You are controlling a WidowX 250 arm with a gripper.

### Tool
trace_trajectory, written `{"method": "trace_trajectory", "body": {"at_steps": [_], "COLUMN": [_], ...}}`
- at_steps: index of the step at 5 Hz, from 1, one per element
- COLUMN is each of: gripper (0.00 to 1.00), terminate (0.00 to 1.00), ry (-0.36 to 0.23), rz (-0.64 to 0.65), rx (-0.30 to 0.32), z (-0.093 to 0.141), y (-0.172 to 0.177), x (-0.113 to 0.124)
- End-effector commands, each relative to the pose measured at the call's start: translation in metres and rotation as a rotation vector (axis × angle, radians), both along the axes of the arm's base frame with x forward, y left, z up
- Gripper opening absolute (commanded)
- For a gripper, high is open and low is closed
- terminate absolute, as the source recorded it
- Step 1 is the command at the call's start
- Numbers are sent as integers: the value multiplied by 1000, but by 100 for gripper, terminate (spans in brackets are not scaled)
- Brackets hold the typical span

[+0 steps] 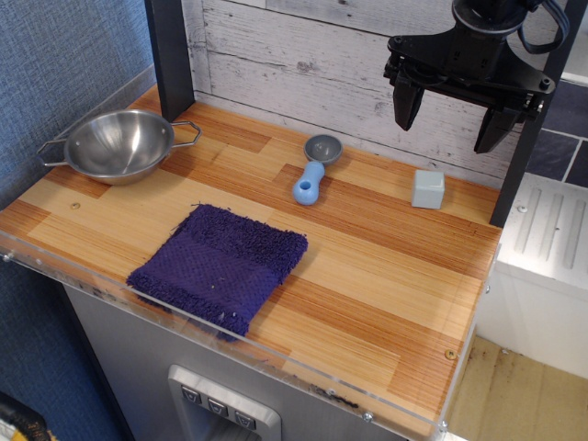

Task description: Put the spoon to the right of the napkin

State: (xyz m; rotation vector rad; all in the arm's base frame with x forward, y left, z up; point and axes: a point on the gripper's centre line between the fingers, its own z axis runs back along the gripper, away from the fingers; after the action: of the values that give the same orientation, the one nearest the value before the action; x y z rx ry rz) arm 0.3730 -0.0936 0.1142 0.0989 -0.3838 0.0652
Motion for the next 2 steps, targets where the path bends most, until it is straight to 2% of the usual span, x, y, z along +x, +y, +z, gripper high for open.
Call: {"method": "trace_trajectory", "body": {"at_steps": [1,2], "gripper": [100,100], "terminate": [0,0], "ry": [0,4], "rz": [0,35], "rx": [0,36], "z": [0,-11], "y": [0,24], "x": [0,0]}}
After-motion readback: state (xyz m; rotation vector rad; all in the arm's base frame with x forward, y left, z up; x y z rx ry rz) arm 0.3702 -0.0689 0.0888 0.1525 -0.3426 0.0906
